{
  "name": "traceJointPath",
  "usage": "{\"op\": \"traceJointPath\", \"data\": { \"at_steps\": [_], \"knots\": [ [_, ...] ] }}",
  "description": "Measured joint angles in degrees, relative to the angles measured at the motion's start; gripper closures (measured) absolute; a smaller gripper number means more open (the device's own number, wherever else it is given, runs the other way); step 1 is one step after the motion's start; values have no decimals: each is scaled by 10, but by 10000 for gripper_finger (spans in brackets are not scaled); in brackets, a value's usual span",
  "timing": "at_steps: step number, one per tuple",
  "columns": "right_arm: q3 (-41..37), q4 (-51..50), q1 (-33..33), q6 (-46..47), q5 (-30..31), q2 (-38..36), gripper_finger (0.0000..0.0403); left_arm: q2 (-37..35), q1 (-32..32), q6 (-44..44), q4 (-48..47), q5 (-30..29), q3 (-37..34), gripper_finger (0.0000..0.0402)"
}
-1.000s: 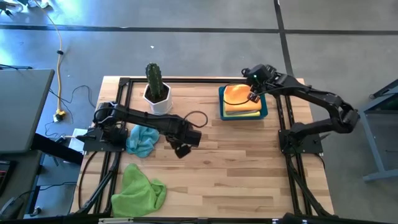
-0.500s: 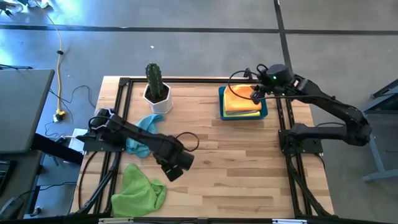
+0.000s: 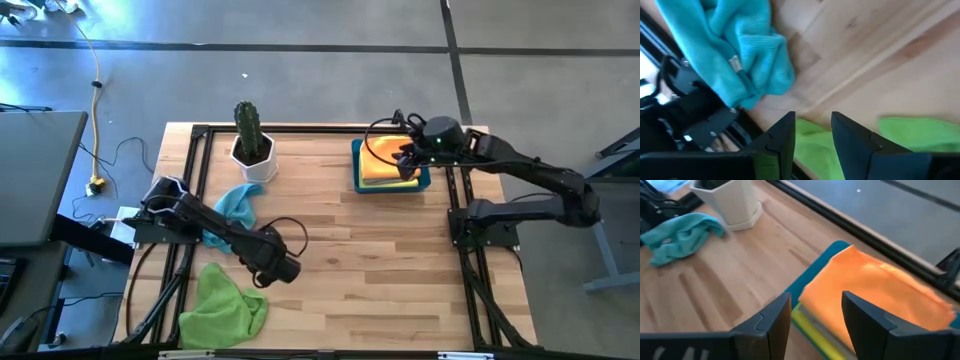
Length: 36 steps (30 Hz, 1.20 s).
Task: Fold microfiber towels
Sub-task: Fold the blue microfiber cloth
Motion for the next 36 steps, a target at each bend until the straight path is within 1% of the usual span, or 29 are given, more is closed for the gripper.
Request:
{"op": "traceJointPath", "data": {
  "at_steps": [5,10,16,23,27,32,36],
  "knots": [
    [0,0,32,37,5,0,234,0,2,31,1,-2,-46,286],
    [0,0,51,61,16,0,234,0,17,58,1,-3,-90,286],
    [0,0,62,73,36,0,234,0,43,86,8,-28,-141,286],
    [0,0,62,73,36,0,234,0,84,129,62,-41,-203,287],
    [0,-2,62,63,38,0,234,0,106,140,121,-34,-227,287],
    [0,-2,62,57,38,0,234,0,115,143,206,-32,-251,287],
    [0,-2,62,41,37,0,234,-2,117,142,238,-16,-258,287]
  ]
}}
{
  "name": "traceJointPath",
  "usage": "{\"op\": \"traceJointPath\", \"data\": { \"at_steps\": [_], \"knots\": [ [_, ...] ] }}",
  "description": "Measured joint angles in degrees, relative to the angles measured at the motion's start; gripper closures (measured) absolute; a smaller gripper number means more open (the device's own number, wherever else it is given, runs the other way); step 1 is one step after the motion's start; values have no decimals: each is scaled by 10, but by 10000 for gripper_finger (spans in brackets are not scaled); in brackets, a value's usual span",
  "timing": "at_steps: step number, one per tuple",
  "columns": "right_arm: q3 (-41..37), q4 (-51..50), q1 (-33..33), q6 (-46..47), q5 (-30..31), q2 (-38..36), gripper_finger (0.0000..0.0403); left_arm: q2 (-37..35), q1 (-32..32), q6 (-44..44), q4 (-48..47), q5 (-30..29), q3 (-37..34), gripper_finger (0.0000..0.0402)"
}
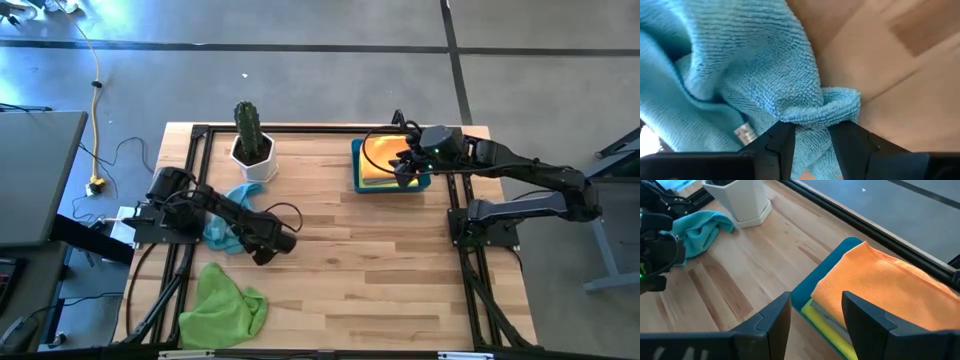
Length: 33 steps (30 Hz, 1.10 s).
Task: Fold microfiber towels
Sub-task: Fold the blue microfiber cloth
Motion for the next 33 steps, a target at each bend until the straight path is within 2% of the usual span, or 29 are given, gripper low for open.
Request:
{"op": "traceJointPath", "data": {
  "at_steps": [6,9,12,17,20,24,29,33],
  "knots": [
    [0,-2,0,-17,0,0,234,1,-16,22,56,28,42,287],
    [0,-2,0,-19,-2,0,234,2,-28,26,132,34,69,287],
    [0,-2,0,-19,-2,0,234,3,-40,42,266,49,82,287],
    [0,-2,0,-19,-4,0,234,3,-51,126,553,121,84,287],
    [0,-2,3,-11,-13,0,234,0,-49,136,641,140,85,287],
    [-8,14,34,10,-54,4,234,-32,-46,129,611,128,86,287],
    [-41,50,121,16,-59,34,234,-61,-62,127,475,81,84,287],
    [-67,121,185,2,-58,74,234,-72,-82,106,386,31,84,287]
  ]
}}
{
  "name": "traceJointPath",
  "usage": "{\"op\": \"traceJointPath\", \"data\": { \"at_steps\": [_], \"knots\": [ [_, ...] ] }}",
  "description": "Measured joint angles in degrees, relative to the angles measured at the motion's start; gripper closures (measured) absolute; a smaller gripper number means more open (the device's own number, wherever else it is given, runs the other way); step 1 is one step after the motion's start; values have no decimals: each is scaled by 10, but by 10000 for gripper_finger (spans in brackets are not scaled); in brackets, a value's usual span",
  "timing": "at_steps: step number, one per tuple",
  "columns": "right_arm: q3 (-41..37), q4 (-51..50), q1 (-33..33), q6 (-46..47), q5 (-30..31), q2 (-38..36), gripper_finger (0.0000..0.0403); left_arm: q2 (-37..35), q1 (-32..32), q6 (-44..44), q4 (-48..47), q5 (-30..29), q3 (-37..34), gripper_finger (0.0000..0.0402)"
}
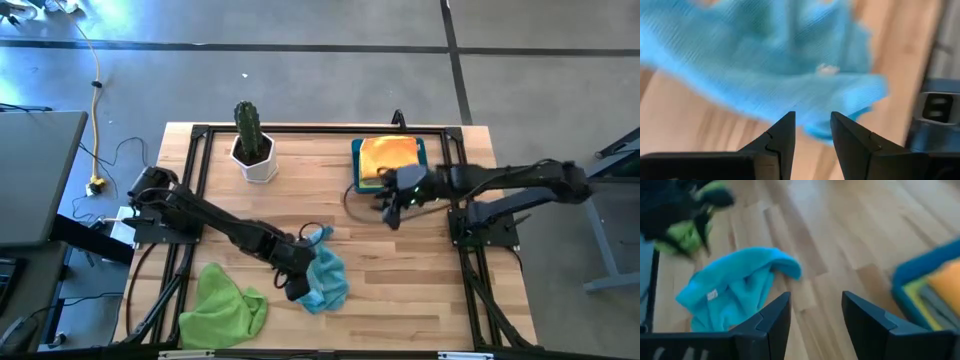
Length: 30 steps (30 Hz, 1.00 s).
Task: Fold microfiber towels
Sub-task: Fold the blue microfiber cloth
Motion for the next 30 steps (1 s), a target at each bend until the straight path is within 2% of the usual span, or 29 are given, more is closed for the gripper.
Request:
{"op": "traceJointPath", "data": {
  "at_steps": [4,7,10,15,17,25,30],
  "knots": [
    [-10,77,43,-51,23,62,234,0,-15,-53,-48,-40,-1,287],
    [-11,123,61,-100,61,117,234,1,-23,-82,-50,-52,-1,287],
    [-11,174,64,-121,81,170,234,2,-33,-109,-52,-53,-1,287],
    [-11,277,56,-153,81,255,234,1,-53,-143,-56,-53,0,287],
    [-11,308,50,-164,73,280,234,1,-60,-157,-56,-51,0,287],
    [-9,432,18,-192,-30,380,234,0,-83,-221,-56,-31,0,287],
    [-8,471,6,-208,-48,427,234,0,-95,-250,-59,-29,0,287]
  ]
}}
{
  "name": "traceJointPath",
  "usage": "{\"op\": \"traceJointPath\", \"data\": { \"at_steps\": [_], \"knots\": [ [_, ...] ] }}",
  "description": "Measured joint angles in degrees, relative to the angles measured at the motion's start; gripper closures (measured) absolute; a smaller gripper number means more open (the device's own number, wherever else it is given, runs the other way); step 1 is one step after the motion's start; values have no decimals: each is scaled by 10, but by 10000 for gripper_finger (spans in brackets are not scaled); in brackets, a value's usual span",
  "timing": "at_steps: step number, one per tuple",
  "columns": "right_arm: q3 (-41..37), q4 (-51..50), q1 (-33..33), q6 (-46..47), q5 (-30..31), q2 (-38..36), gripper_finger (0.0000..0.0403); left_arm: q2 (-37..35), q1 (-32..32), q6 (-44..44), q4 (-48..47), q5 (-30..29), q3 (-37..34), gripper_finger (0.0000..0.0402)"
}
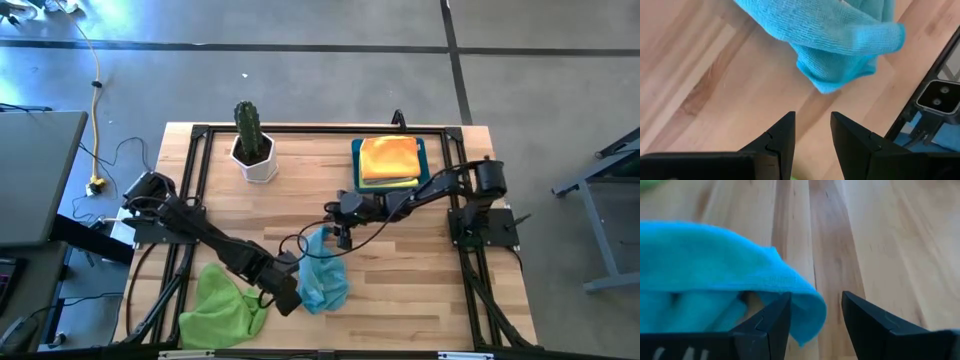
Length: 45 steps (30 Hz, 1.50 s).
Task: Fold microfiber towels
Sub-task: Fold the blue microfiber cloth
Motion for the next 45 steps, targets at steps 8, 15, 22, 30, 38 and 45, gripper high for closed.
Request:
{"op": "traceJointPath", "data": {
  "at_steps": [8,15,22,30,38,45],
  "knots": [
    [0,26,-13,-19,-57,31,234,0,-2,-30,4,3,0,287],
    [0,33,-12,-19,-61,30,235,0,-1,-30,4,3,0,287],
    [0,29,-11,-19,-55,30,327,0,0,-30,4,1,0,287],
    [0,2,-9,59,-49,13,395,0,0,-15,4,-25,0,287],
    [0,-187,-3,103,24,-141,401,0,17,78,8,-174,0,287],
    [0,-374,2,280,82,-289,402,0,50,218,82,-297,0,287]
  ]
}}
